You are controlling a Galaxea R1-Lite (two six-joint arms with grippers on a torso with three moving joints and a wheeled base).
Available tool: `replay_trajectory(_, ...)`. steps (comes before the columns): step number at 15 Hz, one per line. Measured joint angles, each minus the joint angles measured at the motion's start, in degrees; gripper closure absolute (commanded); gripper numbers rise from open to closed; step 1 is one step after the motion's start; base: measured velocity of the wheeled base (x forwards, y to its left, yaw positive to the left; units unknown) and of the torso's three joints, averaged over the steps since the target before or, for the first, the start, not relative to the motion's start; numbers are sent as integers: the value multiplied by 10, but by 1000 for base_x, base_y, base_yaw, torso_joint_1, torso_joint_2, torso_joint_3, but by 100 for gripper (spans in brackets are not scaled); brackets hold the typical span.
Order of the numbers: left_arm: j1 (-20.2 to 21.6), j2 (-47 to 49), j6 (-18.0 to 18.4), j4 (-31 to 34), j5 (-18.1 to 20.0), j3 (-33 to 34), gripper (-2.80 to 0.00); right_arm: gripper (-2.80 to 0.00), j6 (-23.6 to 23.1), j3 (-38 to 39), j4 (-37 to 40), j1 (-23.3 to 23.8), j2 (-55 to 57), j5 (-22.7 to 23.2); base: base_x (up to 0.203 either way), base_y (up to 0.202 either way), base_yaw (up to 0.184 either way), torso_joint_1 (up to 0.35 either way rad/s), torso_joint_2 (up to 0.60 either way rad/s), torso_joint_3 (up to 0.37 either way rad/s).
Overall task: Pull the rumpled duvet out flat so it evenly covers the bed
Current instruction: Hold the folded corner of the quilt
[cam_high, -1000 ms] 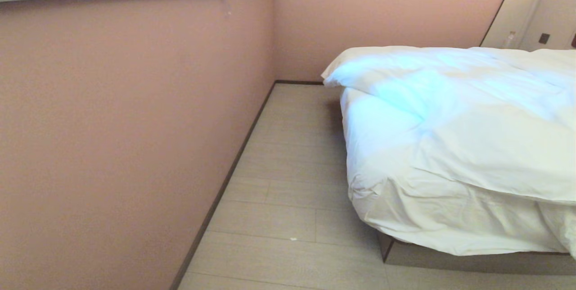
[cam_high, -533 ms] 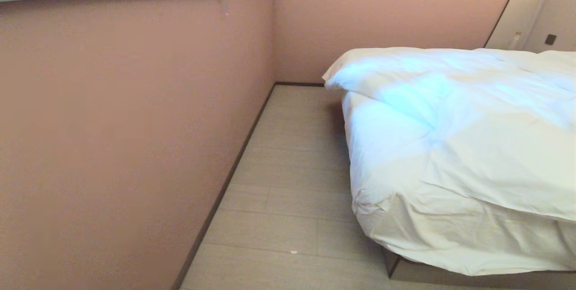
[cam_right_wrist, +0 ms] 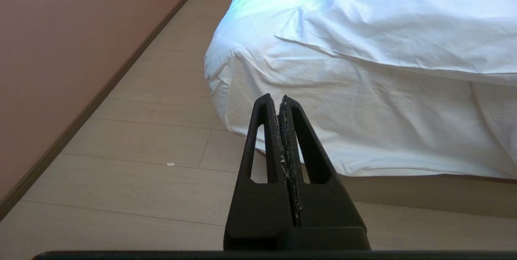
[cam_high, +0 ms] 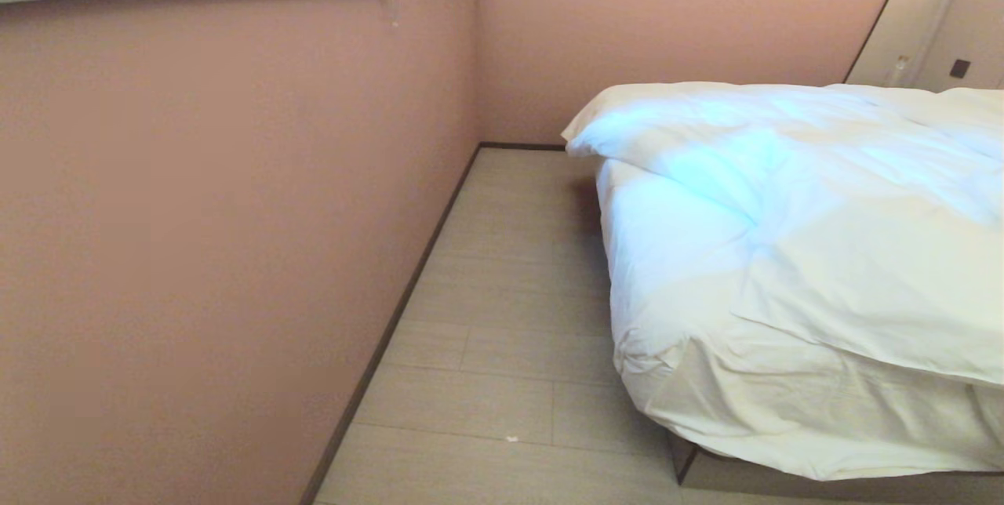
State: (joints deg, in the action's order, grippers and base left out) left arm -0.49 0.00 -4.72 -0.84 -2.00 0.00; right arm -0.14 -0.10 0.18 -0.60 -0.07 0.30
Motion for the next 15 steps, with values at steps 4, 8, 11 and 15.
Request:
replay_trajectory(4,0,0,0,0,0,0,0,0,-1,0,-1,0,0,0,2,-68,-2,1,2,2)
replay_trajectory(8,0,0,1,0,0,0,0,0,-1,0,0,0,0,0,0,-193,-2,3,0,1)
replay_trajectory(11,0,0,1,0,0,0,0,0,-1,0,0,0,0,0,0,-194,0,3,5,2)
replay_trajectory(15,0,0,1,0,0,0,0,0,-1,0,0,0,0,0,0,-193,1,1,2,2)
